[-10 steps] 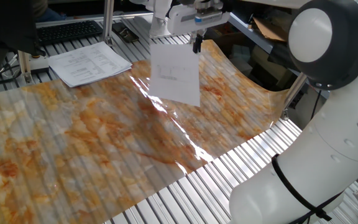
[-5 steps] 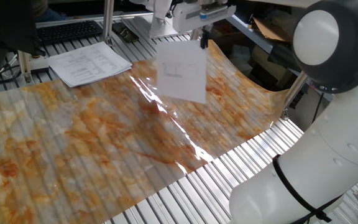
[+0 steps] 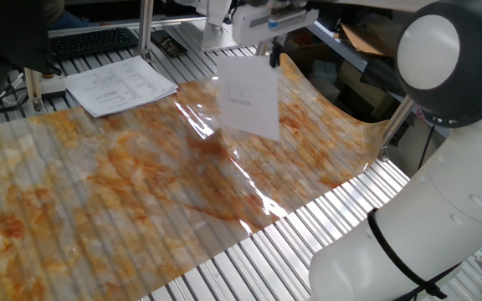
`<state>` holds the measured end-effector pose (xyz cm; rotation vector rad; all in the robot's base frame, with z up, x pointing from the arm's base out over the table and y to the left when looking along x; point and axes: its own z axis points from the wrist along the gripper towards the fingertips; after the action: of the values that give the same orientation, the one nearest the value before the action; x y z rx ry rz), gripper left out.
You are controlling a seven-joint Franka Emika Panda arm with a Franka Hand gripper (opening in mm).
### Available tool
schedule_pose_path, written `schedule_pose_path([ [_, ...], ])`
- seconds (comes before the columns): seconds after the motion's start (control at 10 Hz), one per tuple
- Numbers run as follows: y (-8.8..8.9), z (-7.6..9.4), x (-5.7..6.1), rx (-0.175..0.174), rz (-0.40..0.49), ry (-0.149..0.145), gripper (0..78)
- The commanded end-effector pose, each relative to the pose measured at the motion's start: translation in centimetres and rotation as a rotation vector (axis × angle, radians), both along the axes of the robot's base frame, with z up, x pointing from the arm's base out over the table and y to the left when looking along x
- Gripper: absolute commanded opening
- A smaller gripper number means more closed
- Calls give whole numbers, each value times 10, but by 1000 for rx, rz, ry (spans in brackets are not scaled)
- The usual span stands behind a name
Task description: Flip over and spread out the paper that is laid flat on the table
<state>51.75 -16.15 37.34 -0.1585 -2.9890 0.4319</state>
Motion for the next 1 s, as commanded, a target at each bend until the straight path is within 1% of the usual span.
schedule_pose_path([
  [0.1, 35, -31, 0, 21, -91, -36, 11],
  [0.2, 38, -34, 0, 36, -102, -36, 11],
  [0.4, 44, -38, 0, 48, -116, -37, 11],
  [0.6, 54, -46, 0, 68, -137, -40, 11],
  [0.7, 56, -48, 0, 72, -139, -41, 11],
  [0.8, 62, -54, 0, 116, -145, -38, 11],
  [0.9, 63, -56, 0, 134, -149, -38, 11],
  [1.0, 67, -63, 1, 146, -152, -39, 11],
])
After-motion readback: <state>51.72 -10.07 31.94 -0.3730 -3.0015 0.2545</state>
